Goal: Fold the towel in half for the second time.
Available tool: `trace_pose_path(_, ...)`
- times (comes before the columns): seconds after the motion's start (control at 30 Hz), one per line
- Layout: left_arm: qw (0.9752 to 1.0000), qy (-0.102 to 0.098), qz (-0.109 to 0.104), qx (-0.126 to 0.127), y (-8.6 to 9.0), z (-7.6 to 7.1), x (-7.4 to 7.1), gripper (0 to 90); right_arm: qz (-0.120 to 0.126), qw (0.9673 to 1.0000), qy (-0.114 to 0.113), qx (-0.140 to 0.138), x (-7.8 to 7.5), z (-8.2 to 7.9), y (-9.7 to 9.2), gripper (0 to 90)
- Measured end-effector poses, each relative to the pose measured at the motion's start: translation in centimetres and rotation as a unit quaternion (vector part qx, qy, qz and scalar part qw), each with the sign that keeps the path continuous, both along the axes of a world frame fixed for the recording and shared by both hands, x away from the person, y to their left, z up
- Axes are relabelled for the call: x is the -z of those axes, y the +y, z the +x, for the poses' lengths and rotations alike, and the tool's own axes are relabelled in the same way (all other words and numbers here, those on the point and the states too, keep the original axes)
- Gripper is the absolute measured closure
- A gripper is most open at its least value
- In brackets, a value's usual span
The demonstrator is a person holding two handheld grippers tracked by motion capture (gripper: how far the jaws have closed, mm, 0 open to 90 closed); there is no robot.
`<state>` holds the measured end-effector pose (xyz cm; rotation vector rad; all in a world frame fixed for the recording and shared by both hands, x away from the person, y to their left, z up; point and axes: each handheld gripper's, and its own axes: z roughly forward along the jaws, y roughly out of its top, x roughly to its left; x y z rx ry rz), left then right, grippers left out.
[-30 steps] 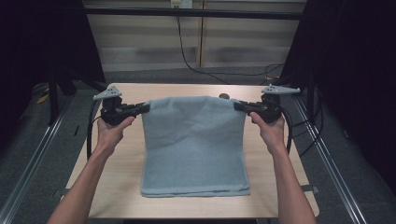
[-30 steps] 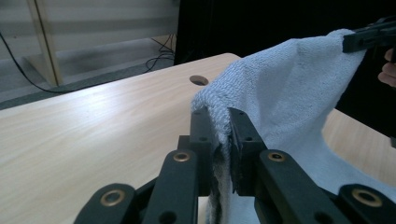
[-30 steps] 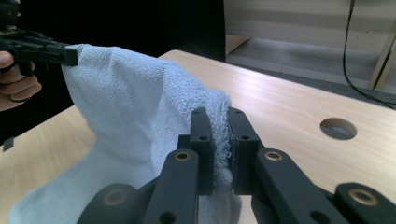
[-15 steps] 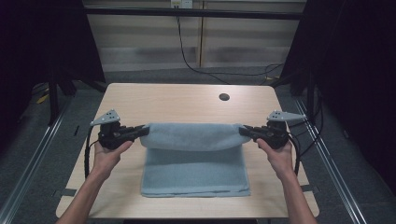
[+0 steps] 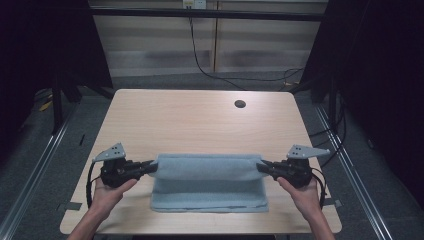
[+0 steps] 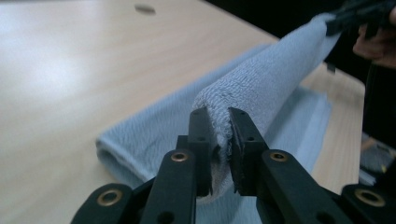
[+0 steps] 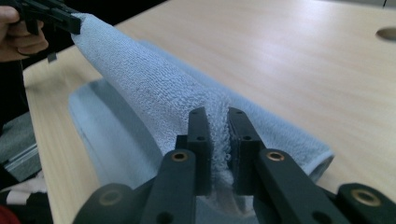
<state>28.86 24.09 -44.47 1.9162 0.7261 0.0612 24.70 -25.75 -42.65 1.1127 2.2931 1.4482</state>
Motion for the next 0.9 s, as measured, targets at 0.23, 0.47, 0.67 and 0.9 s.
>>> trace_pose_path(0.23, 0.9992, 0.019, 0.025, 0.024, 0.4, -2.6, 2.1, 77.7, -0.018, 0.9992, 0.033, -0.012, 2.7, -2.3, 0.4, 76.2)
trace_pose_path(0.47, 0.9998, 0.007, -0.01, 0.014, 1.3, -3.4, 1.1, 65.1, -0.001, 0.9997, 0.025, -0.006, 2.4, -4.9, -0.5, 69.1)
trace_pose_path(0.67, 0.9995, 0.001, 0.019, -0.025, 0.7, 0.2, 0.9, 54.6, 0.014, 0.9996, 0.016, 0.019, 2.0, -3.3, -1.0, 64.7)
trace_pose_path(0.9, 0.9965, -0.008, 0.024, -0.079, 1.8, 2.6, 1.7, 46.3, 0.021, 0.9979, 0.004, 0.061, 2.1, -0.8, -1.1, 57.9)
